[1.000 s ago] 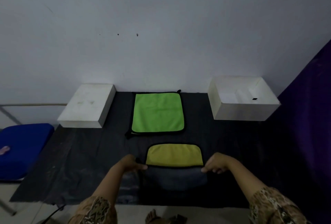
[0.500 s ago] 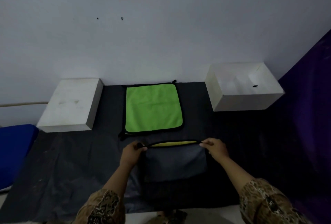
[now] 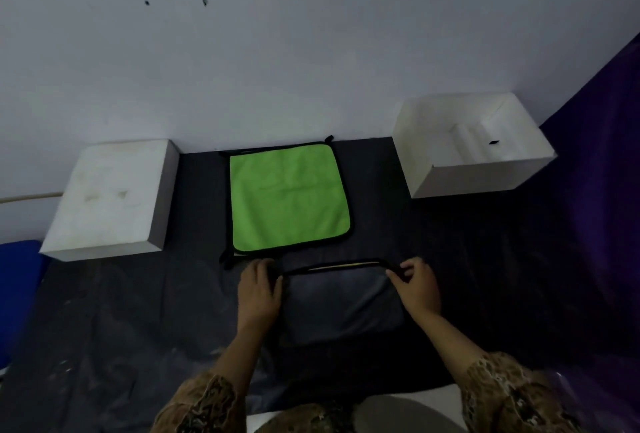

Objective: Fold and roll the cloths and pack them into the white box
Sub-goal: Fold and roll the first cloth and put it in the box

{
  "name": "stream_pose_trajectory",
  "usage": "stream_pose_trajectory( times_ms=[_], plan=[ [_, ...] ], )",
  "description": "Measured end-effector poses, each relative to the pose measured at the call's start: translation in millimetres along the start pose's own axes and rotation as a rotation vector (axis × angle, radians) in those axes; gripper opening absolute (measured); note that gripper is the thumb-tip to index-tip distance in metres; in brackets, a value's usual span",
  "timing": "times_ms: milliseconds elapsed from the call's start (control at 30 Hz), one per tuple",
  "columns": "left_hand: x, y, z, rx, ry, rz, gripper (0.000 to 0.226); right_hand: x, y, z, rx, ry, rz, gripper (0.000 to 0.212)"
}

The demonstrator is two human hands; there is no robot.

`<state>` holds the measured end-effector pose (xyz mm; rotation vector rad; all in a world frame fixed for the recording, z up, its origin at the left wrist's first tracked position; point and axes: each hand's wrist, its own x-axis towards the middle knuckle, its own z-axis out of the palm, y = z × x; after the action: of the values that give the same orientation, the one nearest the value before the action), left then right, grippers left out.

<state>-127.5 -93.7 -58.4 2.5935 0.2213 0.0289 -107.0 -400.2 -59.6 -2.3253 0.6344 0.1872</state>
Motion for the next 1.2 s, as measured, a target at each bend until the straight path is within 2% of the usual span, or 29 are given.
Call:
stream_pose_trajectory(
  times_ms=[67, 133, 267, 400, 467, 567, 633, 667, 733, 800, 900, 1000, 1100, 1200],
  plan=[
    [-13.5, 0.8, 9.0, 0.115, -0.116, 0.249, 0.054, -13.5, 7.7, 2.3, -0.012, 0.019, 0.029, 0.045],
    [-25.0, -0.6, 17.3, 0.234, -0.232, 0.365, 0.065, -25.4, 16.7, 2.8, -0.024, -0.040, 0.041, 0.056],
    [-33.1, -3.6, 22.2, 0.326, -0.338, 0.254, 0.080, -34.2, 33.9, -1.5, -0.077, -0.214, 0.027, 0.057],
    [-24.7, -4.2, 24.1, 0.325, -0.411, 0.219, 0.090, -34.4, 36.0, -7.6, -0.021, -0.161, 0.074, 0.046],
    [-21.0, 0.0, 22.2, 0.292, -0.389, 0.222, 0.092, -35.6, 33.9, -9.5, -0.005, -0.130, 0.096, 0.050],
    [-19.3, 13.7, 14.8, 0.201, -0.305, 0.305, 0.082, -36.3, 25.5, -12.2, -0.007, -0.209, 0.195, 0.064],
    [-21.2, 24.2, 15.7, 0.146, -0.256, 0.387, 0.059, -37.1, 20.3, -12.3, -0.014, -0.291, 0.269, 0.064],
    [-21.9, 30.3, 17.3, 0.106, -0.275, 0.378, 0.046, -37.6, 18.5, -11.7, -0.025, -0.332, 0.295, 0.057],
    [-23.9, 43.6, 22.4, -0.025, -0.364, 0.260, 0.029, -39.5, 15.9, -12.4, 0.039, -0.391, 0.343, 0.029],
    [-24.5, 57.9, 24.9, -0.267, -0.385, 0.058, 0.024, -40.6, 11.5, -15.0, 0.138, -0.437, 0.359, 0.023],
    [-17.8, 78.6, 20.7, -0.687, -0.499, -0.222, 0.026, -39.1, 0.7, -17.3, 0.312, -0.483, 0.277, 0.059],
    [-6.5, 94.0, 14.6, -0.949, -0.730, -0.526, 0.031, -46.5, -25.1, -13.9, 0.503, -0.658, 0.208, 0.067],
    [1.7, 91.4, 14.6, -1.041, -0.812, -0.605, 0.039, -52.6, -50.0, -9.0, 0.462, -0.871, 0.139, 0.055],
    [4.0, 85.2, 11.4, -1.071, -0.733, -0.577, 0.028, -56.5, -63.5, -4.3, 0.392, -1.090, 0.097, 0.031]
  ],
)
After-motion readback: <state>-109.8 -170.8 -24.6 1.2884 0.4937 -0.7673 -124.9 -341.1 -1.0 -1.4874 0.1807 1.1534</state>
